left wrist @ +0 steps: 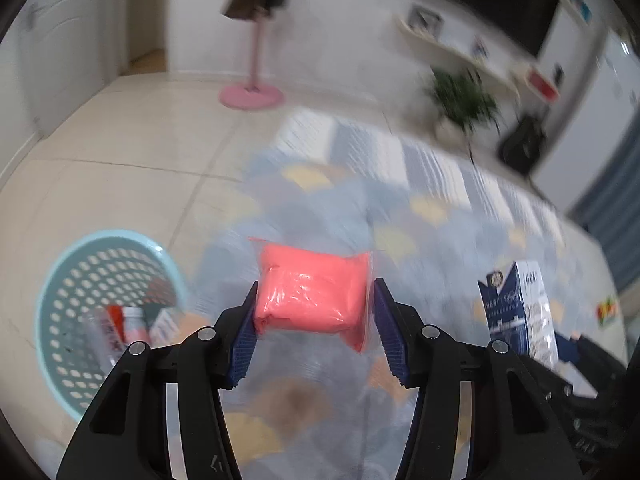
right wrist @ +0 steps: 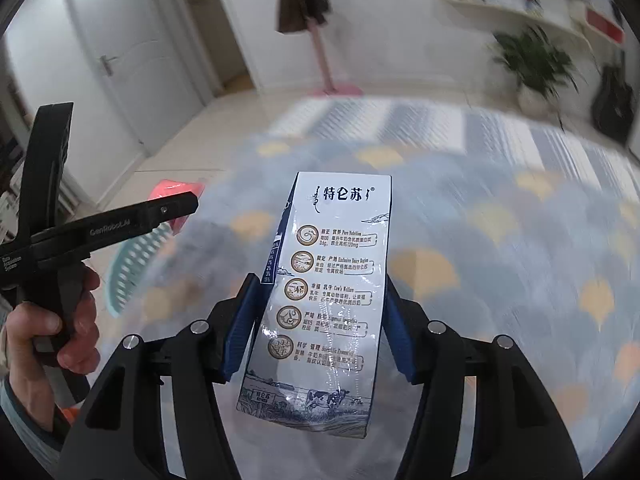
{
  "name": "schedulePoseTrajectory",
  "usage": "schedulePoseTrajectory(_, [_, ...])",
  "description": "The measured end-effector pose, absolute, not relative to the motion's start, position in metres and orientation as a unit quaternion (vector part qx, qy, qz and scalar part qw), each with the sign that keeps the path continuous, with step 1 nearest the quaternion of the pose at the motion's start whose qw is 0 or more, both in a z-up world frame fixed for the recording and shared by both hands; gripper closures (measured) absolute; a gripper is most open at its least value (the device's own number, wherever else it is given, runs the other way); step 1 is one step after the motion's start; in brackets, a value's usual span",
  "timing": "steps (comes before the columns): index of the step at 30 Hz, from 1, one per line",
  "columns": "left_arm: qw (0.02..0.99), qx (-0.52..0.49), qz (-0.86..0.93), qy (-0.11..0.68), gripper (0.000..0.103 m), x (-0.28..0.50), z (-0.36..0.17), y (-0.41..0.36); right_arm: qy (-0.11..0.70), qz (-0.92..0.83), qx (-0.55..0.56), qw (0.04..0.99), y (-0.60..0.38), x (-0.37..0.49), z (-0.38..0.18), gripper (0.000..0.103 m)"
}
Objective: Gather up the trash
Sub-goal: 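Carry the pink bag and milk carton over the basket and open both tools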
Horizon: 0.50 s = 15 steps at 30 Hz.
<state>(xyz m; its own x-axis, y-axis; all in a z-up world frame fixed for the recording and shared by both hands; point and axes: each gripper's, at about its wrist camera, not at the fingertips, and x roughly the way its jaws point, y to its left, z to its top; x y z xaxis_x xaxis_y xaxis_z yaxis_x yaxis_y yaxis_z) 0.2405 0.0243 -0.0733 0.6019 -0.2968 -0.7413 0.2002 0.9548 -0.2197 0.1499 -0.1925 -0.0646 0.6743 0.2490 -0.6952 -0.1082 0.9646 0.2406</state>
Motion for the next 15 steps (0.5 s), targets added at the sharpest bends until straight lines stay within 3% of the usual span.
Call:
schedulePoseTrajectory(9, [0.917, -0.134, -0.049, 0.371, 0.051, 0.24, -0.034, 0.16, 0.344, 0.181, 0.066, 0.919, -0.081, 0.19, -0.007, 0.048])
schedulePoseTrajectory(15, [0.913, -0.161, 0.01, 0.375, 0.051, 0.231, -0.03, 0.224, 0.354, 0.231, 0.074, 0.903, -0.008, 0.221, -0.007, 0.048])
